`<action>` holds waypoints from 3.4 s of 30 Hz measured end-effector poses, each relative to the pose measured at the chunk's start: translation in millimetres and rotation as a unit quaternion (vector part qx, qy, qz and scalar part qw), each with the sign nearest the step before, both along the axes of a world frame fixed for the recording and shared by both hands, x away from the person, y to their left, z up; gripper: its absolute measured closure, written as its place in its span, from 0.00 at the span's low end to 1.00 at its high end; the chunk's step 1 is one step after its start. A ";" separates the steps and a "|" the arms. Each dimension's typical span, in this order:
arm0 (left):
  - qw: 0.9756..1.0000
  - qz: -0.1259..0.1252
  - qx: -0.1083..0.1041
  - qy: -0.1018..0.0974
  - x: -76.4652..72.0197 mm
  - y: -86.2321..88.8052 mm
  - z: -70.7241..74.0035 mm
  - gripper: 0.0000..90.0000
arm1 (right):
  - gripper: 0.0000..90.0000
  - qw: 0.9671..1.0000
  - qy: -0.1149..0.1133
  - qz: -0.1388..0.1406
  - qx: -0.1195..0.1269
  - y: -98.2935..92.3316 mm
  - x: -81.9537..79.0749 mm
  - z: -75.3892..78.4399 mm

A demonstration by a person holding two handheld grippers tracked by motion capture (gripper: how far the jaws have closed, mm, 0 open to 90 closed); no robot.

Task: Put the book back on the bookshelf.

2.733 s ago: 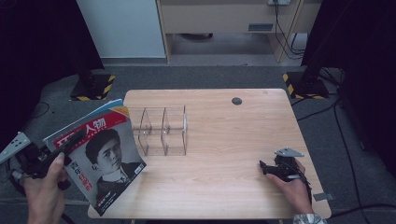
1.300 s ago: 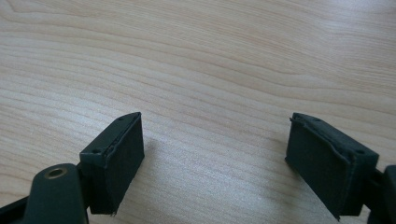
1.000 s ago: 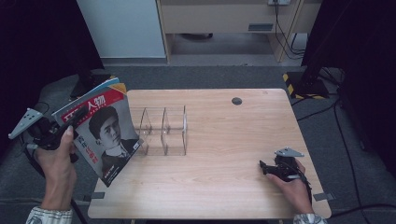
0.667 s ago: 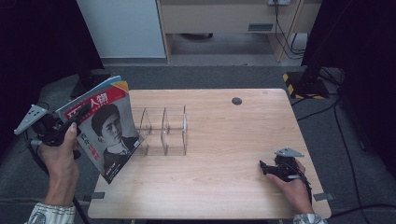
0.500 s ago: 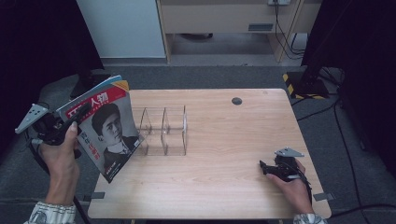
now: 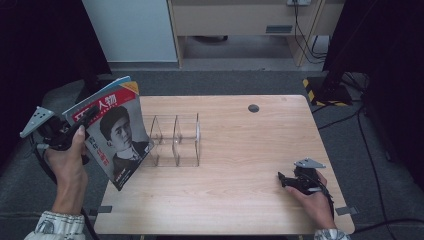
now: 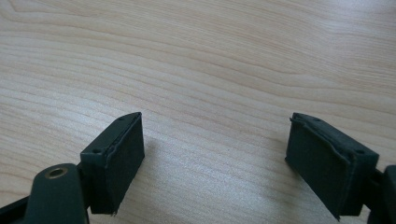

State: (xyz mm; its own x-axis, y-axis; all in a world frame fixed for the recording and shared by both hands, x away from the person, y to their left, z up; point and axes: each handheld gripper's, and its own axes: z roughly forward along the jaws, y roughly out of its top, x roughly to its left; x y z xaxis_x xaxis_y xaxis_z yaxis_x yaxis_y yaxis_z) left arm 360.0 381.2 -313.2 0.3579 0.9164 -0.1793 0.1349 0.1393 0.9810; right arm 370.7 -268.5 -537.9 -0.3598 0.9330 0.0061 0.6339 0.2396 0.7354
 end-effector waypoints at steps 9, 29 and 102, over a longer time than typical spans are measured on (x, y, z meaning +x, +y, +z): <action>1.000 0.010 0.021 -0.002 12.0 -7.7 -5.4 0.96 | 0.21 1.000 0.000 0.000 0.000 -0.1 -0.2 0.0; 0.999 0.023 0.017 -0.024 25.5 -8.7 -30.5 0.96 | 0.21 1.000 0.000 -0.002 0.001 -0.4 -1.5 0.0; 0.999 0.010 -0.001 -0.050 29.8 -18.4 -64.2 0.96 | 0.21 1.000 -0.001 0.004 0.000 -2.8 -5.1 0.0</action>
State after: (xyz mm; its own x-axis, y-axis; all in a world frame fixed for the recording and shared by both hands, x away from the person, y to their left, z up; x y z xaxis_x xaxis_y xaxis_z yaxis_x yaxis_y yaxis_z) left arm 389.9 362.7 -377.4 0.3558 0.9232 -0.1452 0.0339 0.1425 0.9892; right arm 365.5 -271.4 -537.9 -0.3679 0.9299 0.0062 0.6309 0.2447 0.7363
